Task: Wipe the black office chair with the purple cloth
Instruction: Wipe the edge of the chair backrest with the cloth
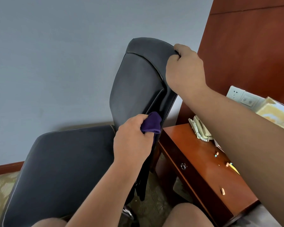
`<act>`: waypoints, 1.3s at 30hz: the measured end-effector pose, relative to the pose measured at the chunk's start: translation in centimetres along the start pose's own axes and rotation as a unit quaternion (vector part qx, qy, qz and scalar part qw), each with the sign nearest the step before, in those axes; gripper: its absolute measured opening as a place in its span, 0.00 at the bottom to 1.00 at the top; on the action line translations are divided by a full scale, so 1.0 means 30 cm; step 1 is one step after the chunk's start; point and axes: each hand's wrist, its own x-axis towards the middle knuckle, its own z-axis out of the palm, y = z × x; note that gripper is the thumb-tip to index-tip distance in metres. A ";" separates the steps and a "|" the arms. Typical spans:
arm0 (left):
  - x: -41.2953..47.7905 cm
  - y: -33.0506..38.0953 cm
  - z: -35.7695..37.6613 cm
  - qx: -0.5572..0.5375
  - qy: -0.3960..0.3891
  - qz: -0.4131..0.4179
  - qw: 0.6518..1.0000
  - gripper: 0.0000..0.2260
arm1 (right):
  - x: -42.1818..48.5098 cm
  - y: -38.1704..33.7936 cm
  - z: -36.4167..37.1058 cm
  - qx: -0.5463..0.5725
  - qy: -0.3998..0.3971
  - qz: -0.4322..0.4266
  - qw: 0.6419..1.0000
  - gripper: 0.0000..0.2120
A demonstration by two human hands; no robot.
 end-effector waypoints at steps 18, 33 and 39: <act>0.136 -0.080 0.151 0.053 -0.043 0.014 0.998 0.08 | 0.175 0.146 0.064 0.062 -0.021 -0.013 0.998 0.14; 0.123 -0.110 0.178 0.124 -0.019 0.022 0.992 0.10 | 0.041 0.220 0.139 0.275 0.047 0.047 0.959 0.19; 0.088 -0.132 0.174 0.126 -0.033 -0.009 0.991 0.09 | 0.026 0.212 0.168 0.283 0.104 0.040 0.953 0.17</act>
